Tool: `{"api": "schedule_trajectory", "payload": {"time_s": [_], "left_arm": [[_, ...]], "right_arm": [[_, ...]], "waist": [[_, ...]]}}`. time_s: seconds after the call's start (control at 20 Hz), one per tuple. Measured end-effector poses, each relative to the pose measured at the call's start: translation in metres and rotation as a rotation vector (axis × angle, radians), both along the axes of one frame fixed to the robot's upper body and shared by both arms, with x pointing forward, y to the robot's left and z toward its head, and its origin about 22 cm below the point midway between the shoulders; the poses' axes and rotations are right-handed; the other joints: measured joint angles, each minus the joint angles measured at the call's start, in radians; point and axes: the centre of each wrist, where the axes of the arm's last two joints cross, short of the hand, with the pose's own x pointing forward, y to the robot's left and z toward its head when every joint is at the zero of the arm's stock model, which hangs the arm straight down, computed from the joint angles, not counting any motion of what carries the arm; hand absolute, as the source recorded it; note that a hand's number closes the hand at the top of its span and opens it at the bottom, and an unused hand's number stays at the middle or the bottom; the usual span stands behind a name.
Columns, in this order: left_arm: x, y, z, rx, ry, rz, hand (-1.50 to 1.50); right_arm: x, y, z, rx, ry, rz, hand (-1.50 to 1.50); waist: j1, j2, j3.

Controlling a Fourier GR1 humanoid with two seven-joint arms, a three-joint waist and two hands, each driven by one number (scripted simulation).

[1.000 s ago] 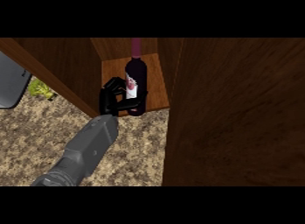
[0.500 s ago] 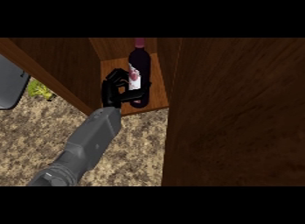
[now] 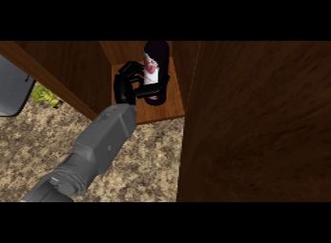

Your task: Pick up the wine, place it into the cabinet and close the cabinet

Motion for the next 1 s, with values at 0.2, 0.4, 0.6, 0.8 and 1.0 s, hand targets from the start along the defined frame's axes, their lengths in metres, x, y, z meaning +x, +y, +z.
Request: {"api": "schedule_trajectory", "payload": {"time_s": [0.2, 0.4, 0.6, 0.8, 1.0], "left_arm": [[0.007, -0.006, 0.013, 0.004, 0.001, 0.007, 1.50], [0.013, -0.009, 0.023, -0.012, 0.028, 0.012, 1.50], [0.016, -0.012, 0.029, -0.024, 0.053, 0.013, 1.50], [0.019, -0.010, 0.033, -0.009, 0.059, 0.029, 1.50], [0.023, 0.003, 0.037, 0.119, 0.046, 0.050, 1.50]], "right_arm": [[0.002, -0.002, -0.002, 0.003, 0.003, -0.004, -1.50], [0.001, -0.005, -0.005, -0.003, -0.002, -0.014, -1.50], [0.002, -0.006, -0.007, -0.004, -0.001, -0.018, -1.50], [0.001, -0.008, -0.006, -0.009, -0.006, -0.024, -1.50], [0.002, -0.007, -0.006, -0.009, -0.007, -0.021, -1.50]], "waist": [[0.007, 0.004, 0.000], [0.014, 0.006, 0.001], [0.019, 0.008, 0.001], [0.024, 0.009, 0.001], [0.023, 0.012, 0.002]]}}
